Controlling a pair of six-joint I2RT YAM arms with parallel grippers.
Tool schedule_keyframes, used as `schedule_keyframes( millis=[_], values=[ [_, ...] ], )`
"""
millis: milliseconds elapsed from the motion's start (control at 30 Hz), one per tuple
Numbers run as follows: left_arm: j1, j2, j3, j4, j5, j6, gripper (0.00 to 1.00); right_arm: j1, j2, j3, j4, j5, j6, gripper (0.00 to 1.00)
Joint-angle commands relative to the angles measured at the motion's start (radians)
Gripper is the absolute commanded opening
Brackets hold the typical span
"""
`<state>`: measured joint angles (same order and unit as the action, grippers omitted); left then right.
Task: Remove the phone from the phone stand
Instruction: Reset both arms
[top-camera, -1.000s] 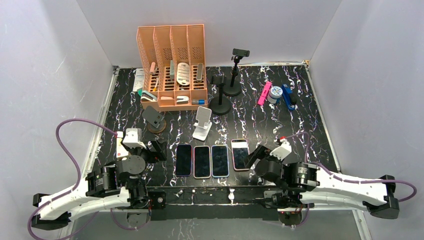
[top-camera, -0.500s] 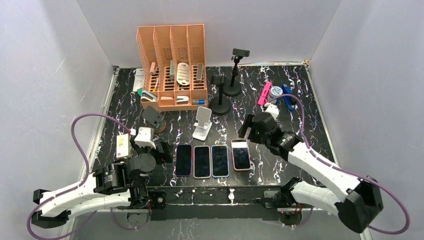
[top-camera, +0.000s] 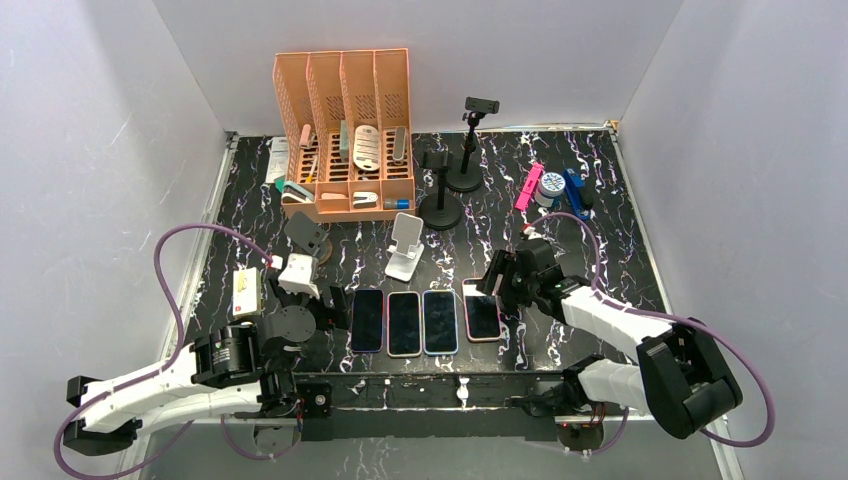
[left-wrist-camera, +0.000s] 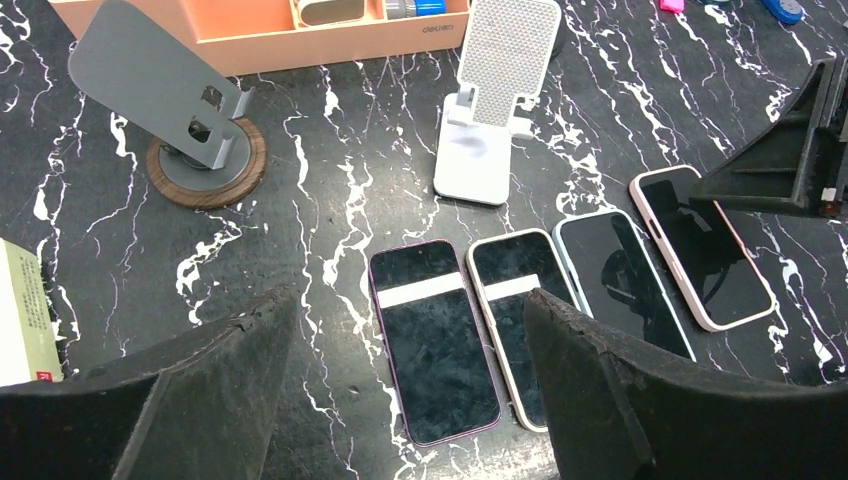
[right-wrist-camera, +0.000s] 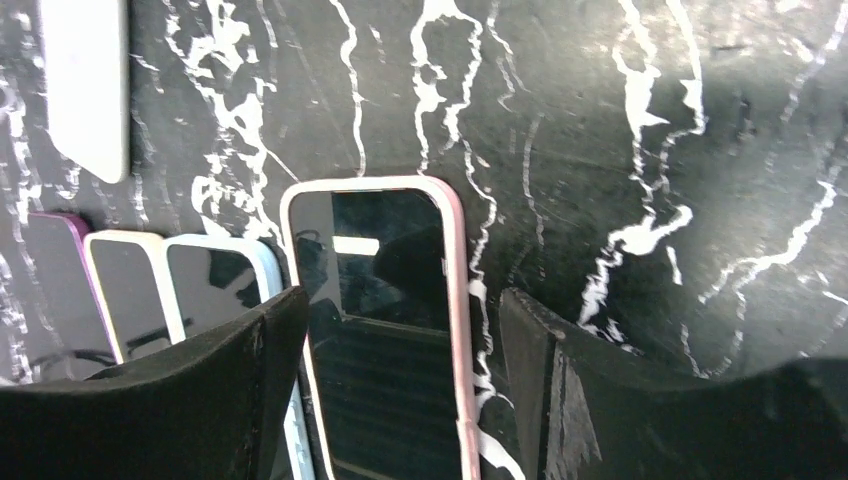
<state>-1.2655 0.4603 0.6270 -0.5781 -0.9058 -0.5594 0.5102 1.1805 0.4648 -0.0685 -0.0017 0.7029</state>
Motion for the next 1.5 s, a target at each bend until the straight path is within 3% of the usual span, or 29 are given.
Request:
schedule_keyframes(
  millis=[0, 267, 500, 667, 833, 1133, 1267, 1367, 1467],
  values=[
    [-0.003, -0.004, 0.009, 0.012, 0.008, 0.009, 0.80, -0.004, 0.026, -0.069, 0.102, -0.073, 0.005, 0.76],
    [-0.003, -0.008, 0.003, 0.023, 0.015, 0.018, 0.80, -0.001, 0.006, -0.123, 0.137, -0.168, 0.033, 0.59],
    [-0.003, 0.001, 0.004, 0.024, 0.022, 0.022, 0.80, 0.001, -0.057, -0.160, 0.119, -0.198, 0.062, 0.58],
    [-0.003, 0.000, 0.004, 0.024, 0.024, 0.023, 0.80, -0.001, -0.083, -0.157, 0.087, -0.181, 0.056, 0.64],
    [-0.003, 0.008, 0.008, 0.027, 0.017, 0.019, 0.80, 0.001, -0.078, -0.140, 0.070, -0.117, 0.046, 0.80],
    [-0.003, 0.100, 0.044, 0.028, 0.057, -0.034, 0.82, 0.001, -0.177, -0.027, -0.026, 0.115, -0.003, 0.91],
    [-0.002, 0.173, 0.044, 0.033, -0.029, -0.168, 0.82, 0.000, -0.170, 0.050, -0.037, 0.161, -0.010, 0.99],
    [-0.003, 0.255, 0.069, -0.069, -0.100, -0.439, 0.81, 0.001, -0.150, 0.094, -0.028, 0.147, 0.007, 0.99],
    [-0.003, 0.346, 0.117, -0.121, -0.099, -0.454, 0.81, 0.001, -0.163, 0.125, 0.002, 0.133, 0.031, 0.99]
  ],
)
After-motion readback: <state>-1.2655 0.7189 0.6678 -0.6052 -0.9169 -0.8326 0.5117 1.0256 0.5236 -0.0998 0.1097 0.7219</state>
